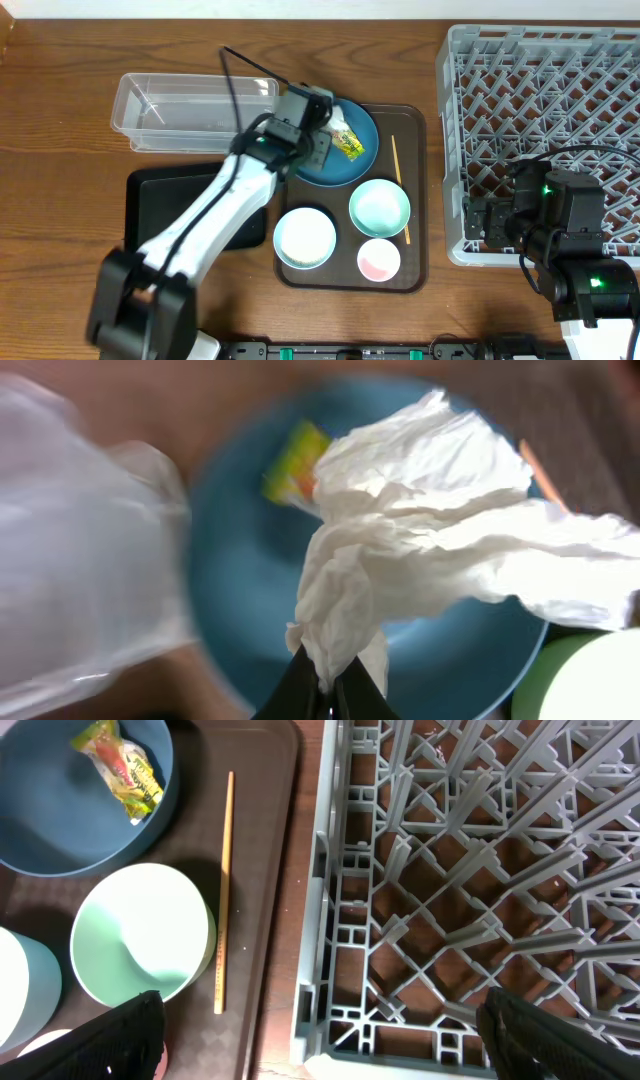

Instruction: Sort waste into correct bins and load items into the dishwasher rack

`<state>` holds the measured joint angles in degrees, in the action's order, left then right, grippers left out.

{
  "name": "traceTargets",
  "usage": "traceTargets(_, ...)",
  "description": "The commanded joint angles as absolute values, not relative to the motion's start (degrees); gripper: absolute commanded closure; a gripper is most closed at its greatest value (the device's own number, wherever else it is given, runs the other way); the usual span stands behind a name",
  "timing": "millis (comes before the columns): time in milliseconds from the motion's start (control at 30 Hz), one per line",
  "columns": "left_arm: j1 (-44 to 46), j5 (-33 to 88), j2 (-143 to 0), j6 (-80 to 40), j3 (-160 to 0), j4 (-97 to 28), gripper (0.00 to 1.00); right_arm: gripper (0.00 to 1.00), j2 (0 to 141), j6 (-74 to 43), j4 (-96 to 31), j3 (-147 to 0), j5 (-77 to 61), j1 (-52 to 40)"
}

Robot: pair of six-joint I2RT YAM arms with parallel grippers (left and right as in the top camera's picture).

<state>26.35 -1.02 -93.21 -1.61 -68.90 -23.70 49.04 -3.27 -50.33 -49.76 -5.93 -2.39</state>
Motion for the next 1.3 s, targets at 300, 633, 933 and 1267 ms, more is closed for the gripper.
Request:
traceTargets(300,14.1,-13.1,-90.4,-1.8,-69.6,-18.9,0.93,0.01,49.4,-3.8,-50.6,-50.9,-5.8,-3.0)
traceTargets(633,10.4,-9.6,-90.9,-1.8,-69.6,-16.5,0.56,0.01,49.4,-3.8,-50.6,-50.9,-5.8,-3.0)
traceTargets(933,16.2,10.0,-92.2,-11.4,-69.4,-17.2,0.52,0.01,49.4,-3.8,-50.6,-50.9,-5.8,-3.0)
traceTargets(1267,23.4,9.9,-103.9,-36.4,-69.3,-15.3,0.43,0.01,49.4,-3.8,-50.7,-50.9,-5.8,-3.0)
